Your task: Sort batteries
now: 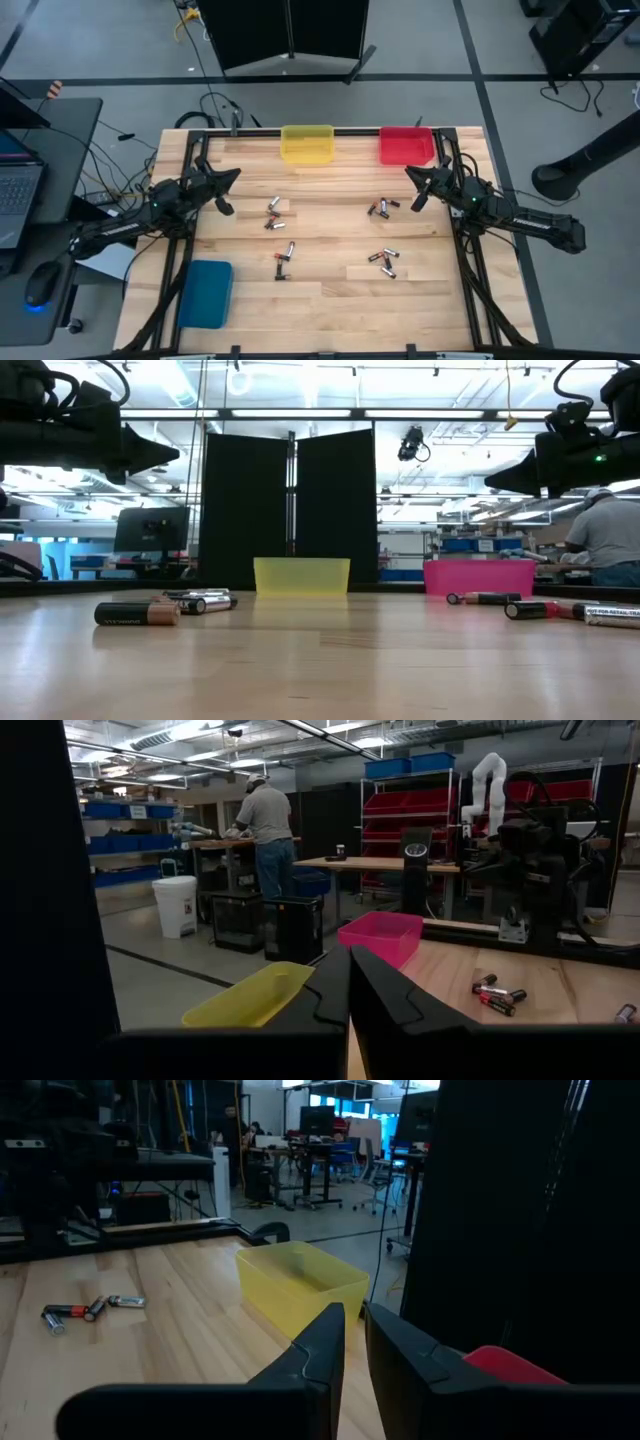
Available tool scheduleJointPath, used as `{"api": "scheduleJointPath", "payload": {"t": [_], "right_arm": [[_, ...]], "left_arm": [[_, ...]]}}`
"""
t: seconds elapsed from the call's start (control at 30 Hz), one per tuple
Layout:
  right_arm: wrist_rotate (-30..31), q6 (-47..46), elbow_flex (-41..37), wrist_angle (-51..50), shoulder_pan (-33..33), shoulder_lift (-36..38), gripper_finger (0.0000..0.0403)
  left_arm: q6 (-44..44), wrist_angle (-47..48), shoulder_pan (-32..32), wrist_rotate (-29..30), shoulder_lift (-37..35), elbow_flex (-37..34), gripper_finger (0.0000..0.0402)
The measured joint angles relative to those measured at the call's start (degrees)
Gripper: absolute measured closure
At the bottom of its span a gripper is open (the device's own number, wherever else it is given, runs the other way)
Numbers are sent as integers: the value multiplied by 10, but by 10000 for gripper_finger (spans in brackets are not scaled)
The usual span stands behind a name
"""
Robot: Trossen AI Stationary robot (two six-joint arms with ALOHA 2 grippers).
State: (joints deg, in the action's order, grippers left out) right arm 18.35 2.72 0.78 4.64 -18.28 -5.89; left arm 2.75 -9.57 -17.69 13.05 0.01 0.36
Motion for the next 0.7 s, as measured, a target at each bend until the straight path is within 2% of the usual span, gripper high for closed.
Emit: {"api": "scheduleJointPath", "payload": {"t": [0.1, 0.47, 0.7], "right_arm": [[0, 0, 0, 10, 0, 0, 345], [-2, -6, 0, 148, -2, 0, 346], [-39, -17, 0, 164, 11, -16, 393]], "left_arm": [[0, 0, 0, 0, 0, 0, 386], [0, 0, 0, 0, 0, 0, 386], [0, 0, 0, 0, 0, 0, 386]]}}
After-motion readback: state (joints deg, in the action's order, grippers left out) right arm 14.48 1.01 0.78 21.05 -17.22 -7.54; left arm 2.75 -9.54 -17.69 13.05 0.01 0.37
